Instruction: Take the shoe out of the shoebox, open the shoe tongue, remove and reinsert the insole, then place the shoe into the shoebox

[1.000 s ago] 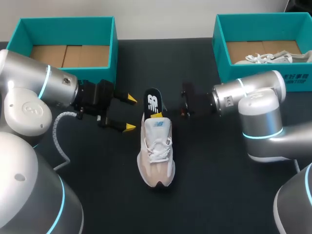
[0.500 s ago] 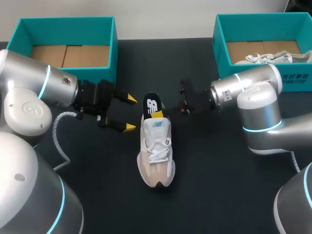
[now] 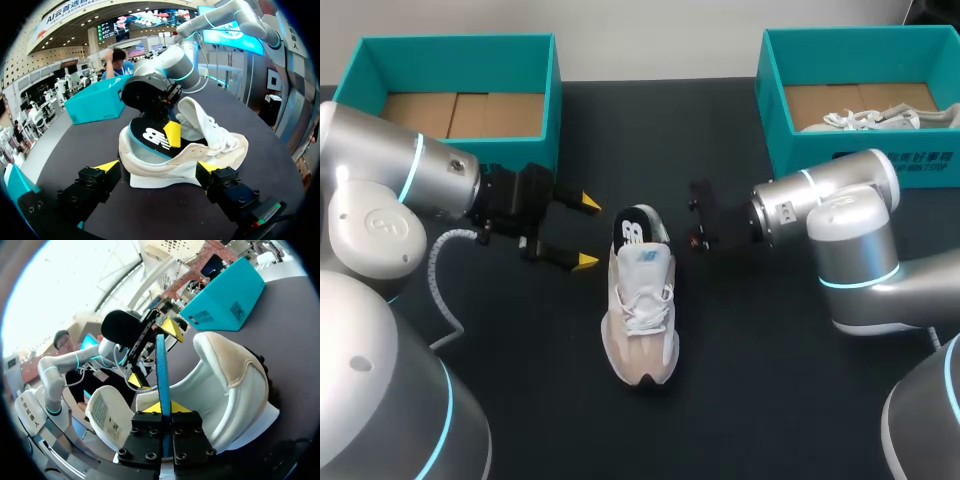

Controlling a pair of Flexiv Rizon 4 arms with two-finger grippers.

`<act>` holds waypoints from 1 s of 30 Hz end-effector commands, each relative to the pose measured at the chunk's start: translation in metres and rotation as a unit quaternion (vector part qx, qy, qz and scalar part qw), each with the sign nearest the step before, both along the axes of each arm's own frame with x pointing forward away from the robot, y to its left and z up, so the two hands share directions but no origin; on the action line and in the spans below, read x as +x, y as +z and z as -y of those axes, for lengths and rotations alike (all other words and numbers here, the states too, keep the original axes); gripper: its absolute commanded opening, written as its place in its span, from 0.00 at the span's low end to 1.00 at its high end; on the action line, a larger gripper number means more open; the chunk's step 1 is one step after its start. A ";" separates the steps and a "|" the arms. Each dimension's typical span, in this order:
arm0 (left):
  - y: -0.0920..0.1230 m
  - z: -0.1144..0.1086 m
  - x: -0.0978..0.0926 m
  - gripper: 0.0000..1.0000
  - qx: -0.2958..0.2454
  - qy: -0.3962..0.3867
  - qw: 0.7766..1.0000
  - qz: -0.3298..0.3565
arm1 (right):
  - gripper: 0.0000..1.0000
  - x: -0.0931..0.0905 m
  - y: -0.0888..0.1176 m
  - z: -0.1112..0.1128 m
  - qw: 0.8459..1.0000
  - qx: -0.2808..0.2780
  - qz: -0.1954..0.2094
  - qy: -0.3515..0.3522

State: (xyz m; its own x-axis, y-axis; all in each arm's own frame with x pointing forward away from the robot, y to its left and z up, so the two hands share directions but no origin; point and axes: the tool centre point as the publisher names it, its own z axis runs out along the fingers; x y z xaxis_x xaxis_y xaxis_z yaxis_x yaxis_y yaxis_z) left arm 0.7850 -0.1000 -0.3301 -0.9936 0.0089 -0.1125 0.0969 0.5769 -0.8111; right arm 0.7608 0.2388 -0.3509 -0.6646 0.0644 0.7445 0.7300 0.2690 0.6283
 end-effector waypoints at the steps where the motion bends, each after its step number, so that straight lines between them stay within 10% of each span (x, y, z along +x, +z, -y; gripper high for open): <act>1: 0.000 0.001 0.000 1.00 0.002 0.000 1.000 0.000 | 0.17 0.002 0.004 0.000 1.000 -0.005 0.008 -0.003; 11: 0.000 0.001 0.000 1.00 0.002 0.000 1.000 0.000 | 0.30 0.017 0.023 0.000 0.999 -0.012 0.038 -0.003; 21: 0.000 0.001 0.000 1.00 0.002 0.000 1.000 0.000 | 0.00 0.022 0.013 -0.001 1.000 -0.013 0.022 0.006; 30: 0.000 0.001 0.000 1.00 0.002 0.000 1.000 0.000 | 0.00 0.002 0.001 -0.003 1.000 -0.018 -0.010 0.016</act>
State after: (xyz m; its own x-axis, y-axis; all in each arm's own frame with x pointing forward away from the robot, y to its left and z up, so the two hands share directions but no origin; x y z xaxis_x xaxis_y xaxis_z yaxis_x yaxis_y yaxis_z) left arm 0.7850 -0.1000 -0.3301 -0.9936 0.0089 -0.1124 0.0969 0.5769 -0.8111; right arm 0.7667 0.2394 -0.3460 -0.6544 0.0668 0.7531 0.7300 0.3154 0.6063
